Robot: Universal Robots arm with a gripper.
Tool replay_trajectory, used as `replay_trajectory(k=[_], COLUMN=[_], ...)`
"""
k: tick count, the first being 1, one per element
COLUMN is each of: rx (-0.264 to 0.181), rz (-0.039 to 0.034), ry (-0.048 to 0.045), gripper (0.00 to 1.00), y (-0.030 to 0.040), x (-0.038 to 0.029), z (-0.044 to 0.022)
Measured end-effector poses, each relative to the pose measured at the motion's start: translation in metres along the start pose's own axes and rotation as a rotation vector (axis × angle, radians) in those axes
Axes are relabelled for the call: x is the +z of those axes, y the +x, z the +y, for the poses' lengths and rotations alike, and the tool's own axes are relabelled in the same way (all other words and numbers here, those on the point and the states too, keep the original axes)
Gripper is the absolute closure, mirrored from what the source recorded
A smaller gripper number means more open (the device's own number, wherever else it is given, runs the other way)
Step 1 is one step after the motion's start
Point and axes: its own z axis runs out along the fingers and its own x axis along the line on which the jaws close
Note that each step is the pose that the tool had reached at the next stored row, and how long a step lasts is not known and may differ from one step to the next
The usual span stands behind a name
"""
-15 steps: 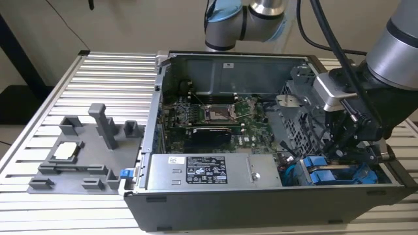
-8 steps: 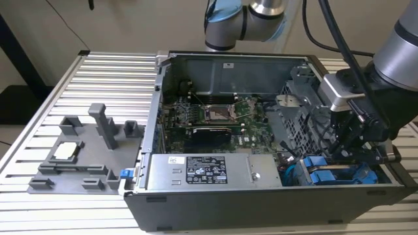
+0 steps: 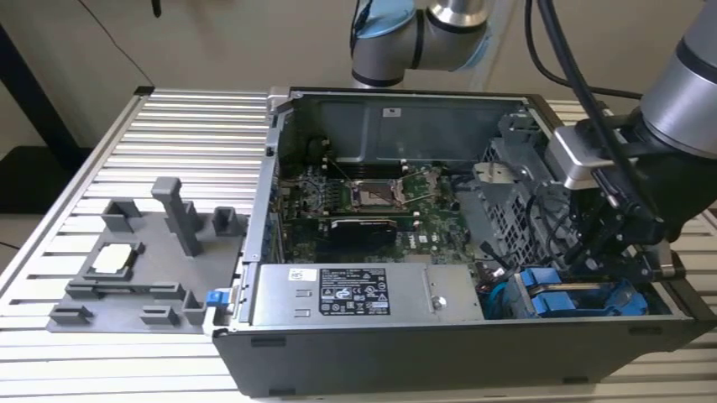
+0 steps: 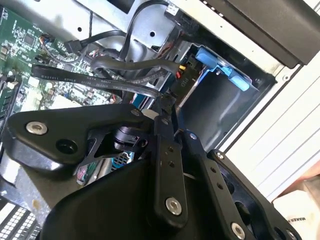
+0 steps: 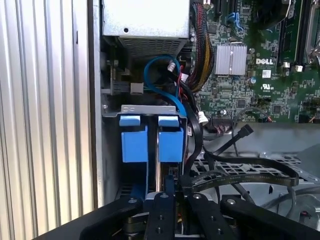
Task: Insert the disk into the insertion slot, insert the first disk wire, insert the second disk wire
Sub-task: 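Insert the second disk wire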
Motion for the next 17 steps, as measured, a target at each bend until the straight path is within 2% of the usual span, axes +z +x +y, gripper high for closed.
replay_trajectory(k=[7,12,17], rx=[0.018,0.029,0.034], rz=[0.0055,0.0057,0.0061], ry=[0.0009,0.0014,0.0016], gripper=[0.84,0.84,0.84], y=[-0.0005,-0.0005,-0.0009], x=[0.0018,0.0026,0.0000], z=[0.0001,0.0002,0.0000])
